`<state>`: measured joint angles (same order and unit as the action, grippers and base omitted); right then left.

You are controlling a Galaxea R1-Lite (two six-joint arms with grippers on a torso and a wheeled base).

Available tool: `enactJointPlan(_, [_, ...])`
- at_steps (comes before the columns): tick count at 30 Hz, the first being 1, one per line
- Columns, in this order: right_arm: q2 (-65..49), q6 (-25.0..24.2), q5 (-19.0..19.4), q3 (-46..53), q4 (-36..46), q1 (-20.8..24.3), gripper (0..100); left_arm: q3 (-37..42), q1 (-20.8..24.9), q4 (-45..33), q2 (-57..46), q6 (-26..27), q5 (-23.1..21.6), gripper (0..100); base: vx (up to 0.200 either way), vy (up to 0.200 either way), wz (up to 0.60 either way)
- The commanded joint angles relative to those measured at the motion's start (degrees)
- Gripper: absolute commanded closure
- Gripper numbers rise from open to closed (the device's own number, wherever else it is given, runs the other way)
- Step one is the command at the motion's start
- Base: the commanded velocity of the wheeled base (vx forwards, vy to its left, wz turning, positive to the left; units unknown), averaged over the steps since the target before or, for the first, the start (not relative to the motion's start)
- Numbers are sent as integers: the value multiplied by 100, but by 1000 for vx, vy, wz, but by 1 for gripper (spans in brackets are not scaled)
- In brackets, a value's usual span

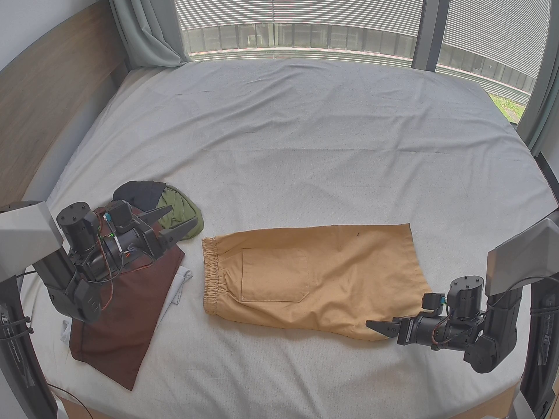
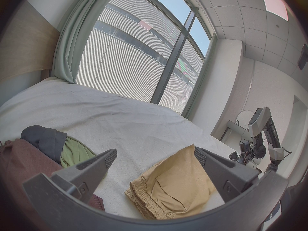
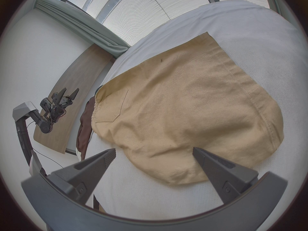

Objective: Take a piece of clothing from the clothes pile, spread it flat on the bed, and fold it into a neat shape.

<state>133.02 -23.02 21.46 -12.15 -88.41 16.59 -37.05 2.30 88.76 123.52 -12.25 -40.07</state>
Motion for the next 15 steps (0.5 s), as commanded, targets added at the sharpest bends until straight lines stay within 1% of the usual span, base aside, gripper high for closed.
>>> enactJointPlan(1, [-172,-1,17,82,-1,99,0,31,33,10,-12,-23,-10,0,0,0,0])
enactJointPlan(9, [-1358,16,25,354,16,538,0,128,60,1,-47,-84,-115,0,0,0,0])
enactJointPlan(12, [-1613,25,17,266,16,767,0,163,130,1,-47,-93,-124,0,0,0,0])
enactJointPlan(15, [-1710,34,25,108,16,855,0,180,148,1,-38,-93,-124,0,0,0,0])
